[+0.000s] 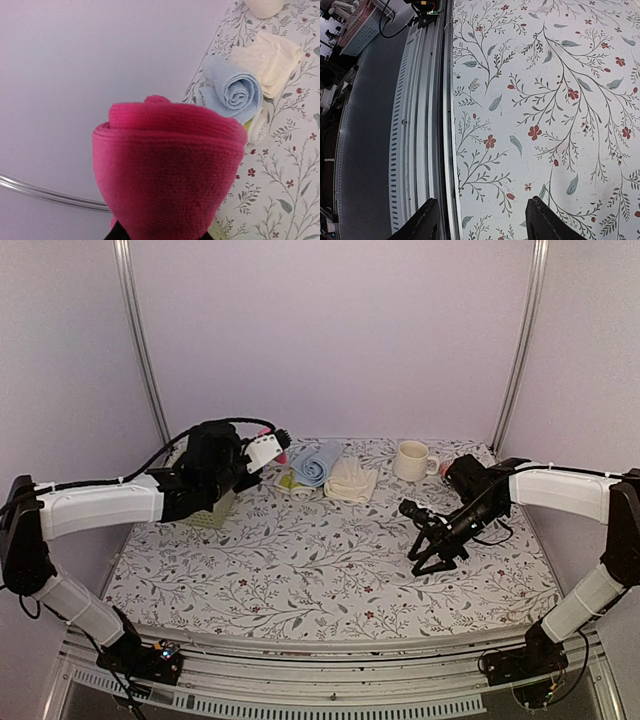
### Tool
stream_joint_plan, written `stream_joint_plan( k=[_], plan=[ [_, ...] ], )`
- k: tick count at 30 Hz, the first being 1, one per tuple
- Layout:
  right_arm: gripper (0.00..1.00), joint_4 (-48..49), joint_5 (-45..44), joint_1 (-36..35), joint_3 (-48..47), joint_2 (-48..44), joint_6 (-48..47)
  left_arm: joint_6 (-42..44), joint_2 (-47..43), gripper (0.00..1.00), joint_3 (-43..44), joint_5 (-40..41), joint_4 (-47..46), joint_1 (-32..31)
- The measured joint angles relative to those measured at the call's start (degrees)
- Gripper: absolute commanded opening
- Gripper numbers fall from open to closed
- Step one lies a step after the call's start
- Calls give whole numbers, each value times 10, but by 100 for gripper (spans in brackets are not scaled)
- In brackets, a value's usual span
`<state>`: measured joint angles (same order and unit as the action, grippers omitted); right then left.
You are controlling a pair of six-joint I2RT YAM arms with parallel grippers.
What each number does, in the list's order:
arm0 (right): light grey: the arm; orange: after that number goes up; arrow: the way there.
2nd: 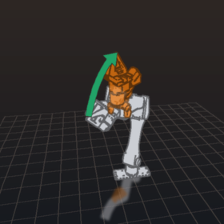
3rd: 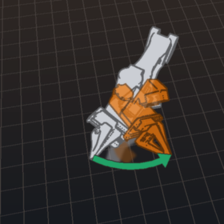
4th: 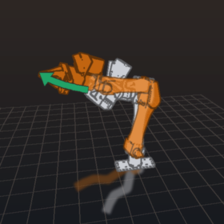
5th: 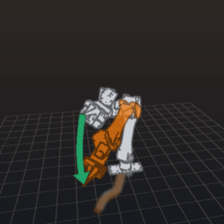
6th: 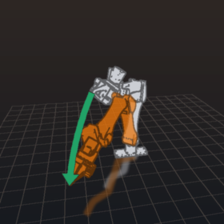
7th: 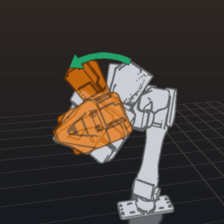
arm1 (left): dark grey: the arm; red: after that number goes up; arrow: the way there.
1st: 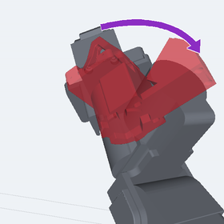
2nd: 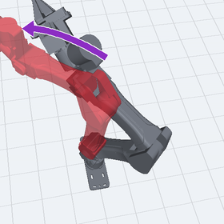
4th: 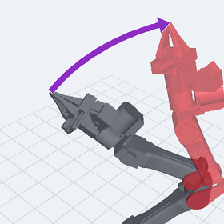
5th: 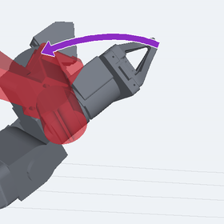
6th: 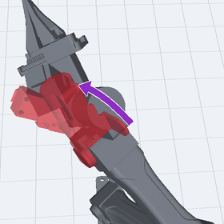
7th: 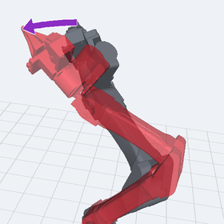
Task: Roll the towels
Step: Place the towel in the storage box.
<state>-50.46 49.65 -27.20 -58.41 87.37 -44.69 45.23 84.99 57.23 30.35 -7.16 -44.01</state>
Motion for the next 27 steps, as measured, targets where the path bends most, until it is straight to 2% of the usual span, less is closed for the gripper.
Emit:
stream_joint_plan(
  k=[7, 16, 22, 27],
  plan=[
    [61, 0, 4, 0, 1, 0, 0, 94, -2, 0, -11, -91, -101, 148],
    [61, 2, 7, 3, 10, 1, 0, 140, 140, 0, 62, -216, -162, 301],
    [61, 3, 11, 6, 10, 28, 0, 150, 257, 0, 142, -302, -187, 368],
    [61, 4, 11, 8, 10, 55, 0, 166, 334, 0, 189, -343, -198, 384]
  ],
)
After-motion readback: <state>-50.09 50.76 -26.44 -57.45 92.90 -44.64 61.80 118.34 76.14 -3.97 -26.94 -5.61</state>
